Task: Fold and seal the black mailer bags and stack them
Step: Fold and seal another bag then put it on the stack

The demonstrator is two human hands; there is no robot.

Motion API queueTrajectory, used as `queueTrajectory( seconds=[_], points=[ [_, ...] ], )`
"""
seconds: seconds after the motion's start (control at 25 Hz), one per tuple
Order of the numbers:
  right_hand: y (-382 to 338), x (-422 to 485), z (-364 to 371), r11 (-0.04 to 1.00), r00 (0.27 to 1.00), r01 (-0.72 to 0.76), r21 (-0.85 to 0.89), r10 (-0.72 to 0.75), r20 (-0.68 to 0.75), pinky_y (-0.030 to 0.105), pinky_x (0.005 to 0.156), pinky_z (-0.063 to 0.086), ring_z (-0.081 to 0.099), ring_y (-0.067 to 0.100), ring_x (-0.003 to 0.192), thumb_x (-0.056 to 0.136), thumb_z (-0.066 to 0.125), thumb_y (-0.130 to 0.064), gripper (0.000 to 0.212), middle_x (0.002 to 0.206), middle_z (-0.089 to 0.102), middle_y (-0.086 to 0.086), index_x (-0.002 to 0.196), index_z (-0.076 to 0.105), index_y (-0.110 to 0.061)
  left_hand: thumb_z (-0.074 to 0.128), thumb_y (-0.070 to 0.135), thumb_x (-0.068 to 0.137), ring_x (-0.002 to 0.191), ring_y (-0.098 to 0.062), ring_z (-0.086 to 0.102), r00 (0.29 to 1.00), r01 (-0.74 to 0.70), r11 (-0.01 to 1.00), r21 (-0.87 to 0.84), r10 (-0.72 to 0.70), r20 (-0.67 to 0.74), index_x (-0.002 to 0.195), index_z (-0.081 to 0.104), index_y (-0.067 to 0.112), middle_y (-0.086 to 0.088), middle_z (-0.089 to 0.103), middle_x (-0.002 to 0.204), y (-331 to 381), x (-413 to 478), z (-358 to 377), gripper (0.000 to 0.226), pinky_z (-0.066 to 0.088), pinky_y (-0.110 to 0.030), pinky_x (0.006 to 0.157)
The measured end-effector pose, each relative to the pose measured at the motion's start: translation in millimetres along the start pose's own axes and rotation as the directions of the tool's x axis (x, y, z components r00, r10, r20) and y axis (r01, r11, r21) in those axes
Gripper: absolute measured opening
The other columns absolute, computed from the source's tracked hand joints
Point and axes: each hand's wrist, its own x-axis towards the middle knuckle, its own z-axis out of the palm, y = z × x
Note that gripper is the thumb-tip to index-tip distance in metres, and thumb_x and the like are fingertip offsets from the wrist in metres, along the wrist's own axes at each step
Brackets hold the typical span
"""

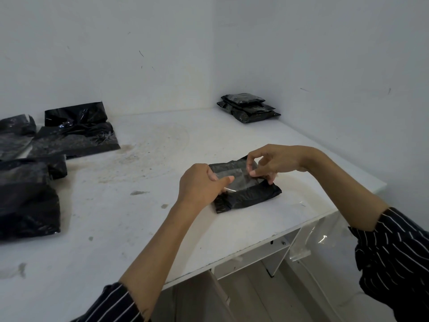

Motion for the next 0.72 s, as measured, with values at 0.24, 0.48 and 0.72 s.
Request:
queueTrajectory(
  seconds=[0.24,0.48,0.72],
  points=[
    [0,0,4,0.999,0.999,-0.015,-0.032,0.014,-0.039,0.028,0.066,0.046,0.056,0.016,0.055,0.091,0.061,-0.018,0.004,0.072,0.057,0.004,0.09,0.061,-0.014,0.073,0.035,0.079,0.08,-0.024,0.066,1.0,0.007,0.995,0.102,-0.009,0.02,0.057,0.045,0.015,-0.012,0.07,0.081,7,6,-1,0.041,0.046,-0.03,0.069],
    [0,4,11,0.997,0.997,-0.02,-0.079,0.014,-0.078,0.035,0.072,0.049,0.056,0.02,0.057,0.09,0.062,-0.02,0.005,0.071,0.057,0.002,0.089,0.059,-0.016,0.075,0.025,0.078,0.061,-0.016,0.062,0.996,0.035,0.993,0.109,-0.043,0.075,0.046,0.047,0.015,-0.005,0.068,0.063,10,14,-4,0.044,0.042,-0.021,0.057],
    [-6,4,17,0.987,0.993,-0.021,-0.162,0.002,-0.118,0.033,0.07,0.046,0.055,0.02,0.054,0.09,0.061,-0.019,0.01,0.073,0.056,-0.004,0.094,0.055,-0.012,0.077,0.021,0.075,0.067,-0.022,0.069,0.995,0.041,0.991,0.131,-0.053,0.086,0.05,0.05,0.011,-0.009,0.071,0.067,5,22,1,0.038,0.054,-0.031,0.066]
  ],
)
